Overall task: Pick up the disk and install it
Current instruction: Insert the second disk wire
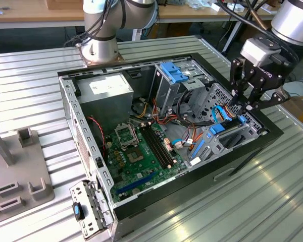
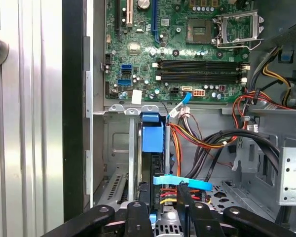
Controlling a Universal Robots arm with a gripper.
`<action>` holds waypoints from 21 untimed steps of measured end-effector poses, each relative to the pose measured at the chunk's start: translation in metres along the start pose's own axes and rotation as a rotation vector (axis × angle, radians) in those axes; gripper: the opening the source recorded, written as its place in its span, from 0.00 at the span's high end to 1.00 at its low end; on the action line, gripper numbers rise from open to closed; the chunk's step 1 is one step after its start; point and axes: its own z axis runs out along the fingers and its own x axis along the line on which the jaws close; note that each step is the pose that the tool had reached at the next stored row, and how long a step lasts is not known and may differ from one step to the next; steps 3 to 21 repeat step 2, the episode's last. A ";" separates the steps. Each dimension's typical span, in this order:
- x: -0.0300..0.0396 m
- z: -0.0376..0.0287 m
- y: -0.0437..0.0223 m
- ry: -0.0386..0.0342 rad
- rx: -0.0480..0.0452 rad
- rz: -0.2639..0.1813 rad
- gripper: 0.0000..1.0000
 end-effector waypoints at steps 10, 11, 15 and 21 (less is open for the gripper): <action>0.0000 0.0000 0.0000 0.0004 0.0000 0.000 0.64; 0.0000 0.0000 0.0000 0.0004 0.0000 0.000 0.64; 0.0000 0.0000 0.0000 0.0004 0.0000 0.000 0.64; 0.0000 0.0000 0.0000 0.0004 0.0000 0.000 0.64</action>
